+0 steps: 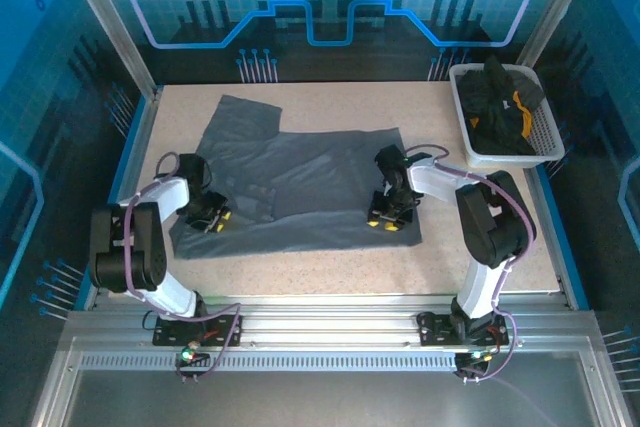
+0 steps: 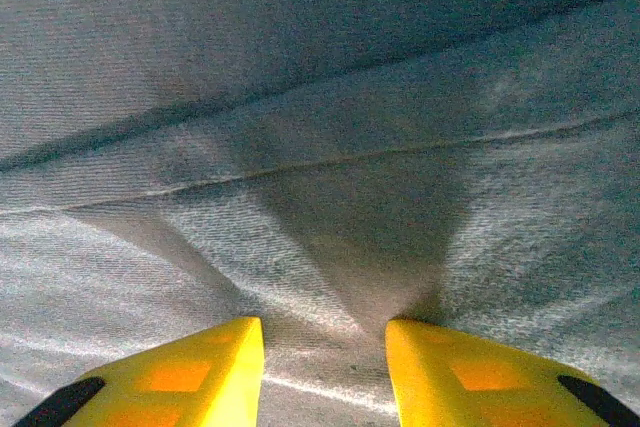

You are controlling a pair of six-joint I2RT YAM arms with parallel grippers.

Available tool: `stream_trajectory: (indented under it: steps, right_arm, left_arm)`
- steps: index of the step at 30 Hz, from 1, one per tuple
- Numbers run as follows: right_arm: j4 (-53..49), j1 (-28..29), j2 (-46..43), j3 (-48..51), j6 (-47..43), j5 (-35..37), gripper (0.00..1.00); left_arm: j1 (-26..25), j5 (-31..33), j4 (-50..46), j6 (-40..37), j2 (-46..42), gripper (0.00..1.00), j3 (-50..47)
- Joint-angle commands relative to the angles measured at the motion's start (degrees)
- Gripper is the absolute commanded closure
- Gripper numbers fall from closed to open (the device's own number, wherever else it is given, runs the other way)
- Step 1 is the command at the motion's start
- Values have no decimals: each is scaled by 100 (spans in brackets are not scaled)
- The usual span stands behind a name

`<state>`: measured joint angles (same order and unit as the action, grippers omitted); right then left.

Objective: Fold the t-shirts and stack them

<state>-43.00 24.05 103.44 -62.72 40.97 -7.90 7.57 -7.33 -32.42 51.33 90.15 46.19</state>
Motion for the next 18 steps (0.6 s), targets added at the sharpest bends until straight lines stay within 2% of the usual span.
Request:
stream_trajectory:
  steps: [1, 12, 15, 18]
  right_arm:
    - [-670, 215, 1, 398, 132, 86, 58]
    - [-740, 280, -556, 1029, 333, -207, 56]
    - [-573, 242, -860, 998, 342, -274, 54]
    - [-157, 180, -1253, 761, 204, -308, 50]
  left_arm:
    - [220, 120, -439, -25, -64, 74, -478]
    - [306, 133, -686, -258, -438, 75, -733]
    - [291, 281, -878, -351, -610, 74, -366]
    - [128, 521, -1019, -233, -652, 72, 468]
